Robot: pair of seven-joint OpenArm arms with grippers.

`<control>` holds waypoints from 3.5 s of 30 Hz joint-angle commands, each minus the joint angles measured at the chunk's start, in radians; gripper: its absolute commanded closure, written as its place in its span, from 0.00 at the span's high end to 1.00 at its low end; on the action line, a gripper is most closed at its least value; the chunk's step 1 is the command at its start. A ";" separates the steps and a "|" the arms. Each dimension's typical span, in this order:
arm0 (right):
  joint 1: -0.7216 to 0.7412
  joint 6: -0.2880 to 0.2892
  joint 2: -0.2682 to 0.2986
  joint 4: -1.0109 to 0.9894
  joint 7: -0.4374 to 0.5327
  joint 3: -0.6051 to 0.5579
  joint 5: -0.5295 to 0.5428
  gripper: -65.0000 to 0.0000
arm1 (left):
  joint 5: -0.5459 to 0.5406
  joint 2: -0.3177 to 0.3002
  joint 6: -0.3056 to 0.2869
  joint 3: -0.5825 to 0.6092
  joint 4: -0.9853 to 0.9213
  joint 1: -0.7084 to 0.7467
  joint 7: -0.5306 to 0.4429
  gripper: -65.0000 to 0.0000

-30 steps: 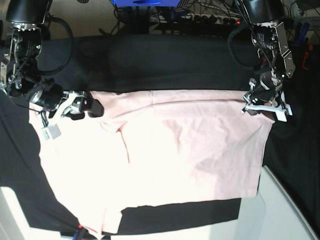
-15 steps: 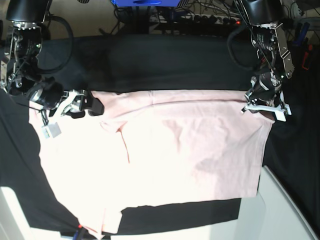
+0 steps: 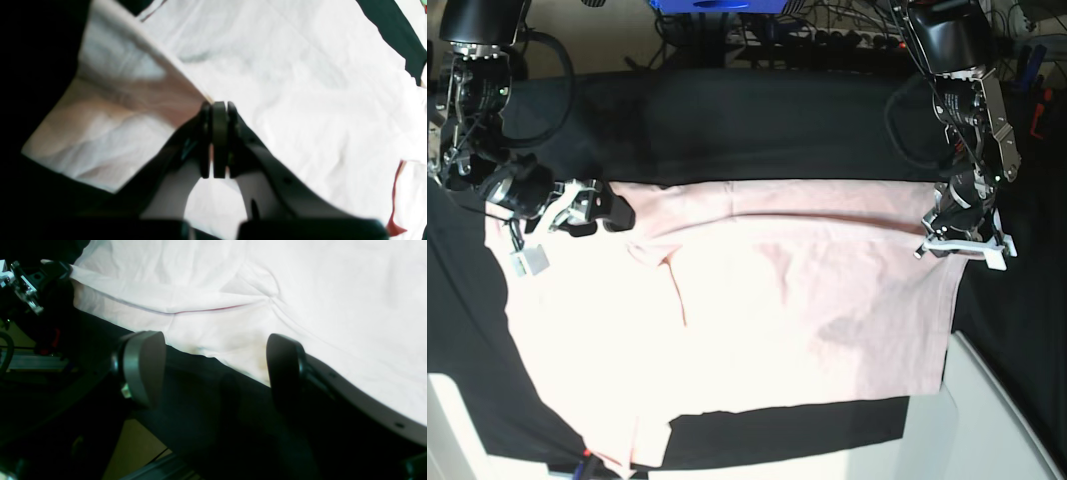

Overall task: Fold the T-shirt properly
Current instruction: 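Grasp the folded edge with both grippers near the shirt's sides, then open both grippers and lift them away from the folded edge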

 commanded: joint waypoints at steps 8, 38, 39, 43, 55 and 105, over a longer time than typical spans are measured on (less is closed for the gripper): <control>-0.004 0.009 0.008 0.018 0.017 0.001 0.024 0.70 | -0.004 -0.012 -0.003 -0.006 -0.101 -0.065 -0.021 0.00; -0.020 0.011 0.009 0.018 0.021 -0.097 0.024 0.70 | -0.001 -0.038 -0.001 0.005 -0.196 -0.099 -0.161 0.41; -0.020 0.011 0.009 0.018 0.021 -0.097 0.024 0.70 | -0.001 -0.040 -0.001 0.005 -0.196 -0.099 -0.161 0.50; -0.023 0.011 0.009 0.018 0.020 -0.097 0.024 0.70 | -0.001 -0.045 -0.001 -0.005 -0.194 -0.111 -0.198 0.61; 0.002 0.009 0.008 0.011 0.072 -0.291 0.016 0.58 | -0.001 -0.048 -0.001 -0.005 0.056 0.142 -0.238 0.16; 0.052 0.008 0.009 -0.172 0.104 -0.485 0.019 0.00 | 0.171 0.020 -0.001 0.292 -0.202 -0.018 -0.238 0.00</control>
